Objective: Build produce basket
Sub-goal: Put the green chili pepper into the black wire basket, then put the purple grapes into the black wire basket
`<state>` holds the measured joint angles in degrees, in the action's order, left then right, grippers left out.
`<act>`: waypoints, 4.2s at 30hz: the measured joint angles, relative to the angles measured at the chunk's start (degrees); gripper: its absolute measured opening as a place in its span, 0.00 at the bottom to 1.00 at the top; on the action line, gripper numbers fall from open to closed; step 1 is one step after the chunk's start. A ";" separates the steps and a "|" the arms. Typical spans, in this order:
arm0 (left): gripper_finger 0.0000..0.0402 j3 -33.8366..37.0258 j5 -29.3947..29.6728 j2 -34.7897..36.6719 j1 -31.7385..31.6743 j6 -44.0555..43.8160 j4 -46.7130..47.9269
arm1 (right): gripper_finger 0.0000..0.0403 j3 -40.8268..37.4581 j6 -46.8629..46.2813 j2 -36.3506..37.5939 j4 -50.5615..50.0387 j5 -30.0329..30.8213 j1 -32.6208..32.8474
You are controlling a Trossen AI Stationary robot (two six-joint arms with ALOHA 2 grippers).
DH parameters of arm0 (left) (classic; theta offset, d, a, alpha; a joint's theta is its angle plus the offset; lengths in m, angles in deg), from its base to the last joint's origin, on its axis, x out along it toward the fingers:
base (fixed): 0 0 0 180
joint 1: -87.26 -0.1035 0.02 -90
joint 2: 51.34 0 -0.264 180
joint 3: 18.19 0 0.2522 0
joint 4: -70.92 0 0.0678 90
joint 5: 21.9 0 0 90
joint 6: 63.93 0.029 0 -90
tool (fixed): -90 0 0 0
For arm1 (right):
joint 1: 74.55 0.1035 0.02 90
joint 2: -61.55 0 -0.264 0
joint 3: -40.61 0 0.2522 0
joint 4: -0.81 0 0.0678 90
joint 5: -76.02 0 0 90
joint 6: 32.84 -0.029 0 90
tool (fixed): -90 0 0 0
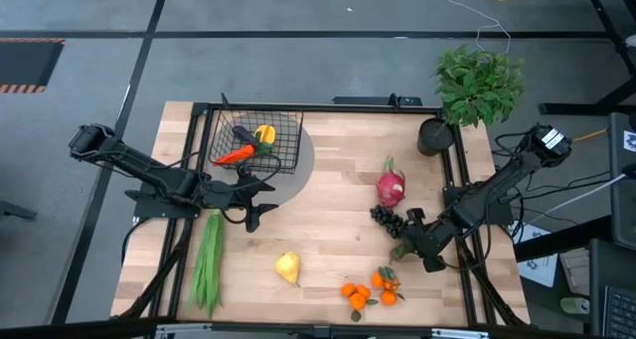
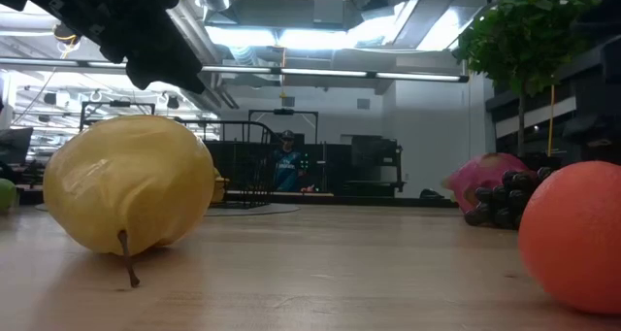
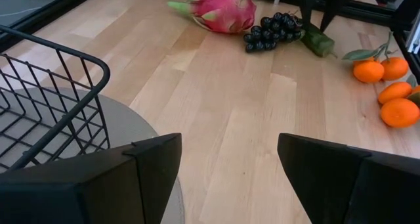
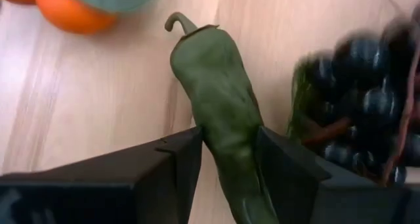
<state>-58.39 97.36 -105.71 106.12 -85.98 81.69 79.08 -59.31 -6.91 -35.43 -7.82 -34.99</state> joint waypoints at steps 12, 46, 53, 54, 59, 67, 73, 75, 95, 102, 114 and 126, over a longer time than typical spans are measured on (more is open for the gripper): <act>0.60 0.00 0.00 0.00 0.08 -0.02 0.02 | 0.44 -0.03 -4.03 -0.16 4.71 0.50 -0.02; 0.60 0.00 0.00 0.00 0.09 -1.55 0.98 | 0.10 6.98 -23.52 -0.14 -6.40 -6.97 -0.02; 0.60 0.00 0.02 0.00 0.09 -1.40 0.98 | 0.10 16.77 -13.77 -0.14 -6.33 2.13 0.03; 0.60 0.00 0.02 0.00 0.09 -1.38 0.98 | 0.10 18.10 -11.42 -0.12 -6.29 5.49 0.03; 0.60 0.00 0.02 0.00 0.09 -1.36 0.98 | 0.10 22.51 5.43 -0.12 3.42 29.96 -0.07; 0.60 0.00 0.06 0.00 0.09 -1.33 0.96 | 0.10 23.54 40.71 -0.12 36.47 28.04 -8.81; 0.60 0.00 0.09 0.00 0.09 -0.96 0.94 | 0.10 26.51 45.49 -1.58 48.04 13.15 -22.21; 0.60 0.00 0.07 0.00 0.09 0.13 0.88 | 0.10 30.70 44.52 -4.46 47.55 9.14 -26.52; 0.60 0.00 -1.47 0.00 13.50 -10.52 3.86 | 0.10 105.17 35.43 -51.65 -21.08 -20.41 -49.95; 0.60 0.00 2.86 0.00 17.28 -10.62 3.85 | 0.15 109.41 35.75 -57.02 -25.92 -17.34 -51.94; 0.60 0.00 3.28 0.00 17.64 -10.40 3.85 | 0.50 109.94 32.08 -56.27 -26.75 -6.84 -53.97; 0.60 0.00 3.48 0.00 17.62 -10.29 3.87 | 0.60 109.87 29.59 -55.64 -33.14 -8.79 -54.03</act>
<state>-58.39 100.84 -105.71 123.73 -96.27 85.56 188.95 -29.72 -62.55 -68.57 -16.61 -89.01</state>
